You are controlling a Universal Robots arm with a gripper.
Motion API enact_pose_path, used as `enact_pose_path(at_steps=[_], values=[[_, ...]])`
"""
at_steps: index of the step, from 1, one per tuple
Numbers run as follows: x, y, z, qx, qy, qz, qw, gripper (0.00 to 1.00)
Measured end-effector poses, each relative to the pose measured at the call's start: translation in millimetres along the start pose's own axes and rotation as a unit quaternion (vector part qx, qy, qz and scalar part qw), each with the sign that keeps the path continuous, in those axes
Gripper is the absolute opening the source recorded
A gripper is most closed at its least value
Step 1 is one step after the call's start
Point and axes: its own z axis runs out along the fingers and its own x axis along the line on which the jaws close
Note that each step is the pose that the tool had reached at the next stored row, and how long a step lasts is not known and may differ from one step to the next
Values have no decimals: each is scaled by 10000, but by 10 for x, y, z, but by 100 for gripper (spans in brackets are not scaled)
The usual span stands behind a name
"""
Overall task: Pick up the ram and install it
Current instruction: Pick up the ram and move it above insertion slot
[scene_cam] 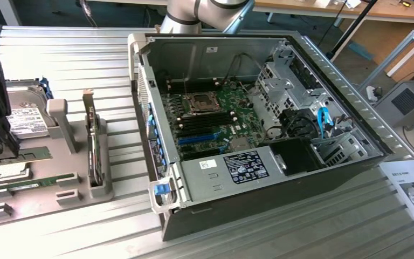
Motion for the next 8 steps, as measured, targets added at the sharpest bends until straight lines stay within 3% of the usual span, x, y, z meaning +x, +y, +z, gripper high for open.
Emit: enact_pose_path(at_steps=[8], values=[[2,3,-123,0,0,0,10000,12]])
